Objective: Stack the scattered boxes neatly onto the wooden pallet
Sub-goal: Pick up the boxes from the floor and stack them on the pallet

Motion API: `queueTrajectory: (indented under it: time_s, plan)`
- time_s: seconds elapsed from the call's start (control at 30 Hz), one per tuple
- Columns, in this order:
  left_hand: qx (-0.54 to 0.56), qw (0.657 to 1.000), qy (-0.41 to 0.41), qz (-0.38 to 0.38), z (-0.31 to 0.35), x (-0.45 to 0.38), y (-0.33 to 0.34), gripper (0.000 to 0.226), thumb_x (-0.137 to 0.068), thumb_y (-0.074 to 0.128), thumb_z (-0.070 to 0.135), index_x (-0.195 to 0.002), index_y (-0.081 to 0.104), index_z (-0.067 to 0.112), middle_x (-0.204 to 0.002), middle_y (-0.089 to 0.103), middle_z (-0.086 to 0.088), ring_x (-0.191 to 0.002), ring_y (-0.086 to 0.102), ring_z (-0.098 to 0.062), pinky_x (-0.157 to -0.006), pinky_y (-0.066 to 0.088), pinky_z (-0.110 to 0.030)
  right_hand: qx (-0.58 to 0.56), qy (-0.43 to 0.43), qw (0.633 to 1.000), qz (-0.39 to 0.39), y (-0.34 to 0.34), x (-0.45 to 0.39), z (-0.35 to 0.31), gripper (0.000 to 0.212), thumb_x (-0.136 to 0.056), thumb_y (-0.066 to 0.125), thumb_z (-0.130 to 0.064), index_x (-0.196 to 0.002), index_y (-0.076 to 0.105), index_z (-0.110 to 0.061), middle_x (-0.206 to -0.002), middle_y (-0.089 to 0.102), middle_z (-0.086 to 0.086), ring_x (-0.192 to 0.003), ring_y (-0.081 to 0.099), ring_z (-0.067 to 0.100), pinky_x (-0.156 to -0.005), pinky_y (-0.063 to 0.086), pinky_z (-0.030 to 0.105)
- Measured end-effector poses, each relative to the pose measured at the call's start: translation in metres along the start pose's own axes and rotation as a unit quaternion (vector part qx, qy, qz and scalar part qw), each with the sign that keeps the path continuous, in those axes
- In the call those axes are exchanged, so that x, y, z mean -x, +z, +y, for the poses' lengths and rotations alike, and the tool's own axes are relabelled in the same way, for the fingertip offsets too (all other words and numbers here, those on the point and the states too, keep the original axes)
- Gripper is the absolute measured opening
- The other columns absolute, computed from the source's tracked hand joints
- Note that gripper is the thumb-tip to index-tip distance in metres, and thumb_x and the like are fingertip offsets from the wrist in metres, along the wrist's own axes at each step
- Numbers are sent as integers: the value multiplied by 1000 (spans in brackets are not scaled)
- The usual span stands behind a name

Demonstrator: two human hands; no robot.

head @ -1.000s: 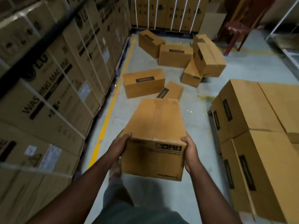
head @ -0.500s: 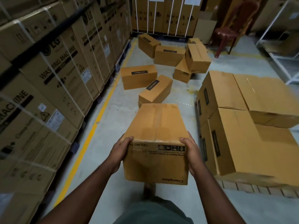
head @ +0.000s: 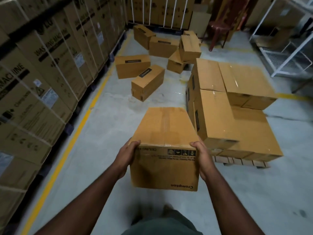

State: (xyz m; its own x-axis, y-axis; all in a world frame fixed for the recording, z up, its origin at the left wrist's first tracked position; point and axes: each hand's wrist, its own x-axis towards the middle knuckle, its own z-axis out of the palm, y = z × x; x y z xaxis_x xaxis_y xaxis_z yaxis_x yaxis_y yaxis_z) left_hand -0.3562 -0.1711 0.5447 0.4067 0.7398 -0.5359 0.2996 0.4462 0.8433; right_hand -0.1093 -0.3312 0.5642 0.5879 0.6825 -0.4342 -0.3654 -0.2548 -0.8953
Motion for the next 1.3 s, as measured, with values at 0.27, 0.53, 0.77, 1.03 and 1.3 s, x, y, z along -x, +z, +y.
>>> queueTrajectory:
  time_s: [0.27,0.53,0.77,1.03,1.3]
  plan:
    - [-34,993,90,-66,18,33,172,42,-87,54,63,-123,66,43,-106,76,12,-99,70,-11,-72,51,-26,-53,-47,997,35,-179,21,-22,83,-78,64,-35,-158,42,-33,-130,71,10,-101,72,29,-79,57,41]
    - [-47,984,116,-126,35,49,403,46,-97,59,49,-142,56,39,-125,71,7,-115,66,-17,-90,56,-35,-58,-69,994,62,-414,6,-71,85,-78,68,-34,-159,40,-37,-135,70,1,-113,72,22,-85,57,37]
    - [-88,976,60,-191,50,4,536,99,-73,78,56,-155,39,17,-146,56,-6,-133,54,-31,-114,44,-54,49,-55,997,16,-555,-60,-119,83,-78,69,-31,-156,42,-42,-134,71,-4,-119,70,24,-90,56,38]
    - [-65,950,48,-301,53,-143,661,72,-87,81,45,-149,44,42,-141,62,10,-133,56,-19,-114,45,-47,196,95,975,-35,-675,-204,-151,86,-86,81,-47,-147,25,-72,-133,70,-11,-116,70,26,-80,62,47]
    - [-125,954,-34,-269,54,-248,744,108,-72,89,57,-156,21,54,-156,42,16,-145,40,-18,-109,44,-35,155,155,975,-23,-736,-332,-135,92,-92,79,-21,-152,26,-66,-137,67,-16,-123,66,21,-89,62,56]
